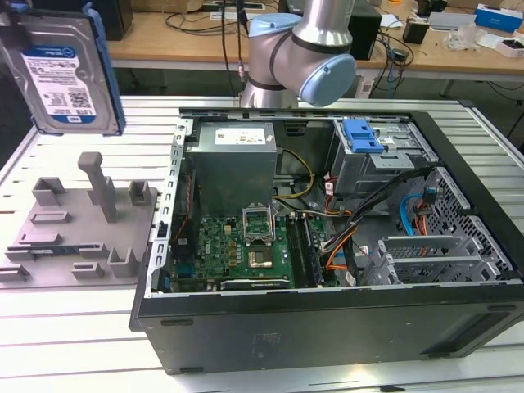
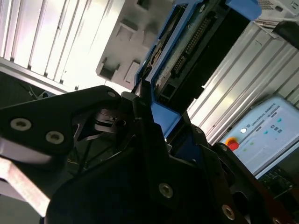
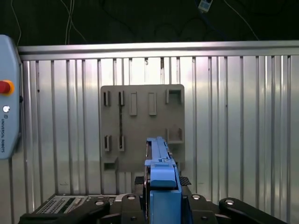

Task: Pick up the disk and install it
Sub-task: 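Pick up the disk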

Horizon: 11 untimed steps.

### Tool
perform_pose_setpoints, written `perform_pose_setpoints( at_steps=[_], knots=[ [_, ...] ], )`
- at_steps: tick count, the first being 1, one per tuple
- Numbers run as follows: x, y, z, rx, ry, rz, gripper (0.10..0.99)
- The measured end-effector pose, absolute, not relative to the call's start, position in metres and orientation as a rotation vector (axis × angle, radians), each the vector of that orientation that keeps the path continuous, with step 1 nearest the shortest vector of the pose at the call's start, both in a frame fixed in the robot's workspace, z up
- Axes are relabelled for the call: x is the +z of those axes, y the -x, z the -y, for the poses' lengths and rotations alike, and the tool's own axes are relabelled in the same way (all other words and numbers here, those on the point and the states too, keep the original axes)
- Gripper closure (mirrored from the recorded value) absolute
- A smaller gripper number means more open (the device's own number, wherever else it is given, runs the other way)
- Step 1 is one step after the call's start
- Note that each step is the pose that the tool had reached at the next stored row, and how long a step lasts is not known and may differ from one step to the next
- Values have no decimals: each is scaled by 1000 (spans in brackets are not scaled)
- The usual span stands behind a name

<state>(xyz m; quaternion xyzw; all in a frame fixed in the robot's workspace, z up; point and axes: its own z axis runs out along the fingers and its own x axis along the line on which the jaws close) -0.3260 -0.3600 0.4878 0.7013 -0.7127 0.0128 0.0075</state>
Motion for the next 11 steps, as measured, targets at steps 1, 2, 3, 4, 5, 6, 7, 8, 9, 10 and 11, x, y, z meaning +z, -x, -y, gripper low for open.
perform_pose_setpoints(
  at_steps=[1, 2, 3, 4, 5, 6, 7, 8, 9, 10, 11],
  knots=[
    [488, 319, 362, 40, -2193, 2228, 722],
    [488, 314, 363, 40, -2192, 2228, 722],
    [488, 310, 365, 40, -2193, 2228, 722],
    [488, 300, 368, 40, -2193, 2228, 722],
    [488, 294, 369, 39, -2192, 2228, 722],
    [488, 289, 371, 39, -2192, 2228, 722],
    [488, 283, 373, 39, -2192, 2228, 722],
    [488, 279, 374, 39, -2192, 2228, 722],
    [488, 272, 376, 39, -2192, 2228, 722],
    [488, 268, 378, 39, -2192, 2228, 722],
    [488, 263, 379, 39, -2192, 2228, 722]
  ],
)
